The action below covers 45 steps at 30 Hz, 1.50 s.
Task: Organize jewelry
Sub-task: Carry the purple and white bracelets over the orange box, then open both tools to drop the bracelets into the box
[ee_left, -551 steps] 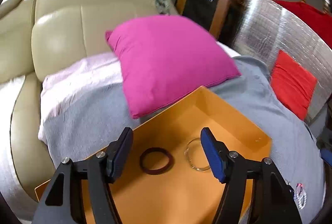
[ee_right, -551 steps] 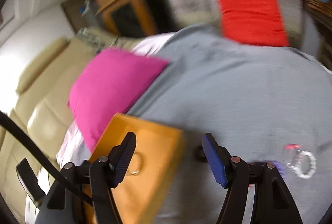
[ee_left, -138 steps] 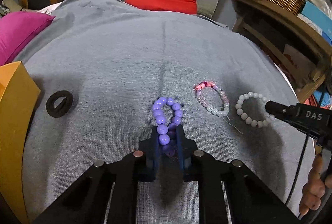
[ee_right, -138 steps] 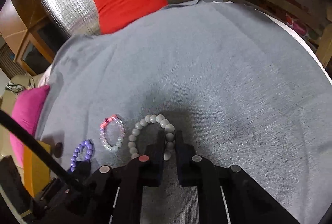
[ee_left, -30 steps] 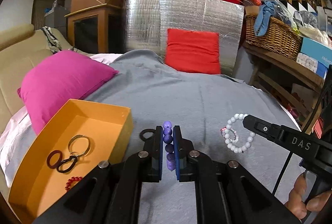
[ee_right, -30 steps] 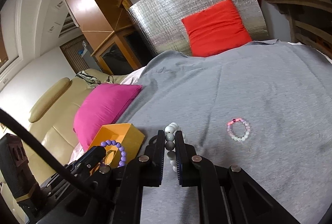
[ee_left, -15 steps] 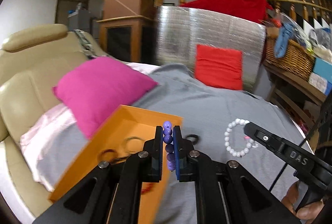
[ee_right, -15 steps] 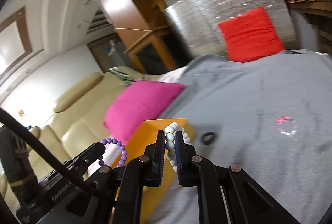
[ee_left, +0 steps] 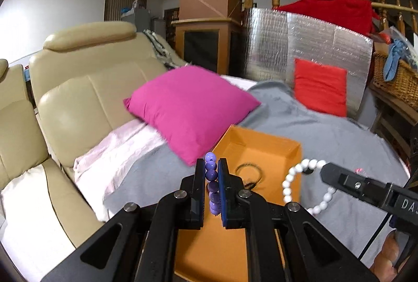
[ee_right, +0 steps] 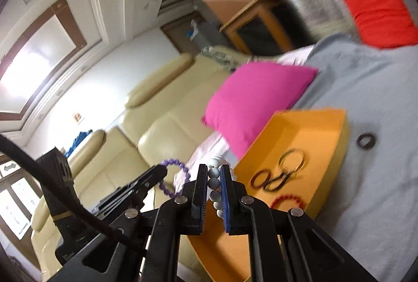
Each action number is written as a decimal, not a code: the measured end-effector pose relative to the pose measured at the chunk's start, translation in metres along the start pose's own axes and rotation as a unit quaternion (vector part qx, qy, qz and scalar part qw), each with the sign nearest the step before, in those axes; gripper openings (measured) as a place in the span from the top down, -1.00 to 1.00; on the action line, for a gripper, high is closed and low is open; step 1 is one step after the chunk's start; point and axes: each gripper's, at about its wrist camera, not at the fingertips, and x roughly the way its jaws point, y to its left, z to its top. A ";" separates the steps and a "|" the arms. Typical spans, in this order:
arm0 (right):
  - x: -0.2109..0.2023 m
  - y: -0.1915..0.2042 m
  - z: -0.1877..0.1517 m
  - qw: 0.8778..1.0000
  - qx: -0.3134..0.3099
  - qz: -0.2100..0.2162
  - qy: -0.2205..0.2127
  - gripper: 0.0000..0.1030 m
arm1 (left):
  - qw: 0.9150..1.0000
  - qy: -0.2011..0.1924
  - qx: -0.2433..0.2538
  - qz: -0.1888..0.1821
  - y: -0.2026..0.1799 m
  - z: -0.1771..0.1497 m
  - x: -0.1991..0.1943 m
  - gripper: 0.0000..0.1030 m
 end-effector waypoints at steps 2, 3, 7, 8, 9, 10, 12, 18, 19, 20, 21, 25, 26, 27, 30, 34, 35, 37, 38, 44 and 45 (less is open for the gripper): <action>0.014 -0.008 -0.010 1.000 0.012 0.003 0.023 0.79 | 1.000 0.014 -0.001 0.004 0.005 -0.009 0.011 0.82; 0.018 -0.012 -0.012 0.999 0.017 0.002 0.030 0.79 | 1.000 0.020 -0.002 0.005 0.006 -0.013 0.014 0.82; 0.040 -0.034 -0.027 0.996 0.044 -0.009 0.072 0.79 | 0.999 0.041 -0.003 0.011 0.012 -0.027 0.029 0.82; 0.041 -0.038 -0.027 0.996 0.046 -0.009 0.077 0.79 | 0.999 0.046 -0.003 0.012 0.013 -0.029 0.033 0.82; 0.045 -0.039 -0.029 0.995 0.049 -0.010 0.084 0.79 | 0.999 0.051 -0.004 0.012 0.013 -0.032 0.036 0.82; 0.049 -0.040 -0.031 0.995 0.048 -0.010 0.089 0.79 | 0.998 0.054 -0.003 0.011 0.013 -0.034 0.039 0.82; 0.053 -0.038 -0.031 0.994 0.044 -0.011 0.099 0.79 | 0.998 0.061 0.002 0.014 0.012 -0.039 0.044 0.82; 0.069 -0.035 -0.040 0.990 0.036 -0.019 0.132 0.79 | 0.997 0.075 0.012 0.026 0.009 -0.050 0.056 0.81; 0.070 -0.036 -0.041 0.990 0.037 -0.023 0.136 0.79 | 0.997 0.077 0.012 0.027 0.009 -0.051 0.057 0.81; 0.071 -0.038 -0.042 0.989 0.040 -0.026 0.140 0.79 | 0.996 0.079 0.012 0.029 0.010 -0.053 0.059 0.81; 0.072 -0.040 -0.043 0.988 0.043 -0.030 0.144 0.79 | 0.996 0.081 0.012 0.030 0.010 -0.054 0.061 0.81; 0.075 -0.047 -0.046 0.986 0.055 -0.040 0.153 0.79 | 0.996 0.087 0.016 0.034 0.010 -0.059 0.066 0.81; 0.076 -0.048 -0.047 0.985 0.057 -0.041 0.155 0.79 | 0.995 0.087 0.016 0.034 0.011 -0.059 0.067 0.81; 0.077 -0.049 -0.047 0.985 0.058 -0.042 0.156 0.79 | 0.995 0.089 0.016 0.034 0.011 -0.060 0.068 0.81; 0.079 -0.047 -0.049 0.984 0.057 -0.041 0.162 0.79 | 0.995 0.093 0.015 0.035 0.012 -0.063 0.071 0.81; 0.082 -0.044 -0.052 0.983 0.053 -0.037 0.170 0.79 | 0.994 0.099 0.015 0.036 0.013 -0.065 0.074 0.81; 0.082 -0.044 -0.052 0.983 0.052 -0.037 0.171 0.79 | 0.994 0.101 0.015 0.037 0.013 -0.066 0.075 0.81; 0.083 -0.043 -0.053 0.982 0.053 -0.035 0.176 0.79 | 0.994 0.103 0.015 0.038 0.013 -0.068 0.076 0.81; 0.084 -0.043 -0.053 0.982 0.053 -0.035 0.177 0.79 | 0.994 0.104 0.015 0.038 0.013 -0.068 0.077 0.81; 0.087 -0.043 -0.056 0.980 0.053 -0.034 0.187 0.79 | 0.993 0.115 0.015 0.036 0.013 -0.073 0.083 0.81; 0.088 -0.043 -0.057 0.980 0.053 -0.036 0.189 0.79 | 0.992 0.118 0.015 0.035 0.013 -0.074 0.084 0.81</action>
